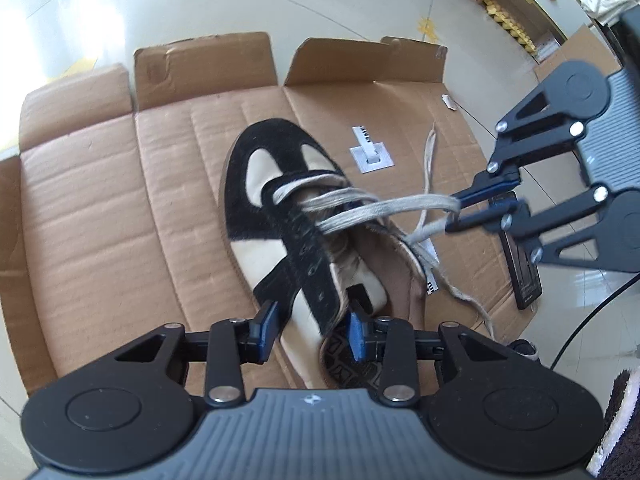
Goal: Lace up shoes with both hands
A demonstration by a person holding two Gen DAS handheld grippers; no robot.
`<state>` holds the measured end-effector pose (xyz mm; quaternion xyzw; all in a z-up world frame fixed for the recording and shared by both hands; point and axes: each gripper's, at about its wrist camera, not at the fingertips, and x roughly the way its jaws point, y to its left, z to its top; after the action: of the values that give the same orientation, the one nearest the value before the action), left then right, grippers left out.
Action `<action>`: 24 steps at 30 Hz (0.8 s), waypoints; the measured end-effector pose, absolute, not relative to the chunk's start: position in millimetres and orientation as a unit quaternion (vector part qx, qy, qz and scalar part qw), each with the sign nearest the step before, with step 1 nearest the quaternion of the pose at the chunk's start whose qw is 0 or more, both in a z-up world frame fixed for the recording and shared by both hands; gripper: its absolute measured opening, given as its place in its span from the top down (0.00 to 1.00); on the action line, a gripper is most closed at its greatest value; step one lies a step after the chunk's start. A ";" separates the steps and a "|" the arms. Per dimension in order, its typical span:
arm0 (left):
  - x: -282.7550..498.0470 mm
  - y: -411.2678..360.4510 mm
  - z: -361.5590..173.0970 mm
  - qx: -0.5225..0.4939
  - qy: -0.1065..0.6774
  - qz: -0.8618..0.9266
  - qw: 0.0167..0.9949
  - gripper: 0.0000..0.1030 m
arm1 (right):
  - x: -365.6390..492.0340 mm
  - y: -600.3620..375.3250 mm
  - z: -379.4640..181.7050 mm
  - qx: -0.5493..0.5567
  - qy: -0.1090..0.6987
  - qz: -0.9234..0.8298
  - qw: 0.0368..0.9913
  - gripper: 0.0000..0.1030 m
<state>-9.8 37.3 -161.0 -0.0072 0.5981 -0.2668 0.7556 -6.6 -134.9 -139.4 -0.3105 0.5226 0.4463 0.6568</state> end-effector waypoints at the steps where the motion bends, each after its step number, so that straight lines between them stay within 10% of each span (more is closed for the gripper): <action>1: -9.7 36.0 -159.9 -0.003 0.596 -0.269 0.757 0.64 | -3.5 -143.2 -140.9 -0.293 0.530 0.433 0.668 0.56; 15: -9.0 40.5 -159.4 -0.013 0.604 -0.260 0.753 0.64 | 96.0 -272.0 -212.6 0.047 0.645 0.061 0.760 0.67; 24: -9.2 42.9 -163.2 -0.015 0.608 -0.259 0.750 0.64 | 102.1 -252.7 -232.6 -0.015 0.638 0.044 0.768 0.75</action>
<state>-9.2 42.9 -163.2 -0.0154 0.6081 -0.2588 0.7503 102.1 -252.7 -232.6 -0.0152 0.6383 0.0441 0.7683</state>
